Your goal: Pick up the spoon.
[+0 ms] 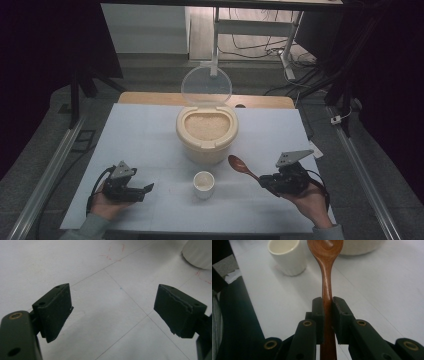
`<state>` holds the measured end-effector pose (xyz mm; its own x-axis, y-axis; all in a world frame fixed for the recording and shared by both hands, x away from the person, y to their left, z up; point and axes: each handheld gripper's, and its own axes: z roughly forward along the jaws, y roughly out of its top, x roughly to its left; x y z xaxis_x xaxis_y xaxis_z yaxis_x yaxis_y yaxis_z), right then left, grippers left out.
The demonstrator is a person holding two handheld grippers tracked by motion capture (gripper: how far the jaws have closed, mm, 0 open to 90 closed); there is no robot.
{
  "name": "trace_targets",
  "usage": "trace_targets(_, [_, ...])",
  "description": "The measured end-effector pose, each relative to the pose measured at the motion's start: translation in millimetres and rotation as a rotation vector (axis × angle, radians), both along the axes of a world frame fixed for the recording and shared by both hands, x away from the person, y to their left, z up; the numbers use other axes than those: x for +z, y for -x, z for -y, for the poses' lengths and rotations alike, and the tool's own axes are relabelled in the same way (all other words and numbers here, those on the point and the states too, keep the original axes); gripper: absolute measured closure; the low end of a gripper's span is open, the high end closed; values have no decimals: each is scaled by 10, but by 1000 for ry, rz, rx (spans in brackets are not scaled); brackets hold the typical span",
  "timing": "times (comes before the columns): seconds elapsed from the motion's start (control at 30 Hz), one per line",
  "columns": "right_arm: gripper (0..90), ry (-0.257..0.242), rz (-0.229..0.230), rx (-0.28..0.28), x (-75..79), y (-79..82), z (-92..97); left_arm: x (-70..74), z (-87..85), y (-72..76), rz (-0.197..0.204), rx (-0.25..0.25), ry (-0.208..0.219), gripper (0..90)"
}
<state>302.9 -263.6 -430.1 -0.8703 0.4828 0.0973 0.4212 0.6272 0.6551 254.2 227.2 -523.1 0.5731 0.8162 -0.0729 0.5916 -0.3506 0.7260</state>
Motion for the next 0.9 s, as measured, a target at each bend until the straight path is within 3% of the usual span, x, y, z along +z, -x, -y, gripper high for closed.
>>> trace_targets(0.4, [797, 3, 9, 115, 4, -16, -378, 5, 11, -5, -2, -3, 4, 146])
trace_targets(0.77, [796, 39, 24, 194, 93, -66, -743, 5, 17, -15, -4, -4, 6, 146])
trace_targets(0.9, [796, 26, 27, 208, 93, -83, -829, 5, 17, -16, -4, -5, 6, 146])
